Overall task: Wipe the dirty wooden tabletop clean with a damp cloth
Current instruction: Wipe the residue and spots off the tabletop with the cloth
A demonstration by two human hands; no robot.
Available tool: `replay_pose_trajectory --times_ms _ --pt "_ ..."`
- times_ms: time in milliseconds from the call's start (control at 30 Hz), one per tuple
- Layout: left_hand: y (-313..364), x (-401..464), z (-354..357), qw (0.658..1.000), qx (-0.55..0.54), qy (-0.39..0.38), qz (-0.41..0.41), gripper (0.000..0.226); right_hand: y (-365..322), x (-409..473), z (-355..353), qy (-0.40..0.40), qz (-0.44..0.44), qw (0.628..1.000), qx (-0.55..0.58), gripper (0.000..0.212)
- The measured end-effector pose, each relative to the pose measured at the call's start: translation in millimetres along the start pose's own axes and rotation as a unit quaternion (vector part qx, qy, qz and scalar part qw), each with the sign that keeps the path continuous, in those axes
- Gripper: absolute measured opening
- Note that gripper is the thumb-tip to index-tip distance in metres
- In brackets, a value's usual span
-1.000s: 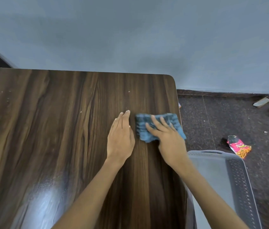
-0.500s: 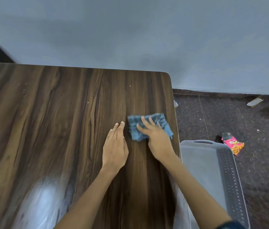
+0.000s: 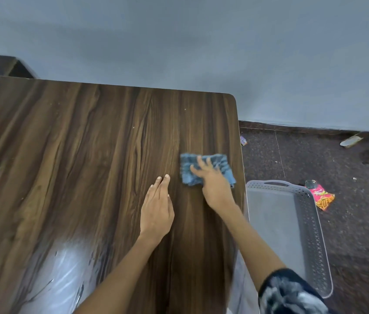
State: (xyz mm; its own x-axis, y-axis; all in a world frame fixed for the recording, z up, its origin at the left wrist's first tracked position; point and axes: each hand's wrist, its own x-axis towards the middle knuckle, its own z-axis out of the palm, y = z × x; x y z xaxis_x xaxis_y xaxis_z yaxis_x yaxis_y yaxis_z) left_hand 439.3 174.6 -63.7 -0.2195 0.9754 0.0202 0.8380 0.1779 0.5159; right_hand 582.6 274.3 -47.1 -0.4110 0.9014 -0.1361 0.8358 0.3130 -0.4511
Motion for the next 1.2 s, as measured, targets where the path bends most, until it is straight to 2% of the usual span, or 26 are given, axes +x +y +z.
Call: replay_pose_trajectory --times_ms 67,133,267,367,433,567,633,733,800,867,967,1133,1200 --pt "-3.1 -7.1 -0.2 1.000 0.000 -0.001 0.003 0.047 -4.1 -42.0 6.8 -0.041 -0.077 0.996 0.005 0.064" --pt "-6.4 -13.9 -0.6 1.000 0.003 -0.006 0.005 0.047 11.6 -80.4 7.8 -0.030 -0.105 0.994 0.031 0.065" --pt "-9.4 -27.2 -2.5 1.000 -0.001 -0.006 0.002 0.046 54.5 -82.9 -14.1 0.016 0.015 0.998 0.062 0.067" --pt "-9.4 -36.1 -3.8 1.000 0.004 -0.004 0.004 0.046 46.5 -46.8 -21.3 0.030 0.073 0.996 0.032 0.062" --pt "-9.1 -40.2 -5.1 1.000 0.001 -0.002 0.000 0.045 27.6 -39.7 -14.3 0.035 0.078 0.996 0.036 0.065" --pt "-12.4 -49.4 -7.3 1.000 0.005 -0.009 0.010 0.046 7.3 -97.2 14.2 -0.030 -0.061 0.997 0.043 0.064" --pt "-15.7 -55.0 -8.0 1.000 0.010 -0.013 0.012 0.046 17.1 -134.8 19.6 -0.044 -0.095 0.993 0.050 0.064" --pt "-18.5 -65.6 -10.4 1.000 0.010 -0.014 0.015 0.046 42.6 -153.1 6.6 -0.003 -0.027 0.998 0.064 0.070" --pt "-18.9 -70.7 -11.7 1.000 0.010 -0.013 0.015 0.046 48.5 -134.3 -5.3 0.023 0.029 0.997 0.073 0.065" --pt "-18.6 -74.3 -12.5 1.000 0.009 -0.011 0.013 0.046 41.8 -105.6 -11.9 0.046 0.080 0.993 0.077 0.059" --pt "-19.5 -76.8 -12.1 1.000 0.014 -0.012 0.011 0.046 19.2 -84.6 -3.2 0.054 0.116 0.990 0.060 0.065" --pt "-21.9 -83.3 -11.9 1.000 0.020 -0.012 0.014 0.046 -9.3 -153.9 28.6 -0.049 -0.042 0.997 0.048 0.063" --pt "-23.4 -87.7 -12.3 1.000 0.022 -0.012 0.015 0.046 2.7 -189.7 29.8 -0.035 -0.054 0.996 0.061 0.061"
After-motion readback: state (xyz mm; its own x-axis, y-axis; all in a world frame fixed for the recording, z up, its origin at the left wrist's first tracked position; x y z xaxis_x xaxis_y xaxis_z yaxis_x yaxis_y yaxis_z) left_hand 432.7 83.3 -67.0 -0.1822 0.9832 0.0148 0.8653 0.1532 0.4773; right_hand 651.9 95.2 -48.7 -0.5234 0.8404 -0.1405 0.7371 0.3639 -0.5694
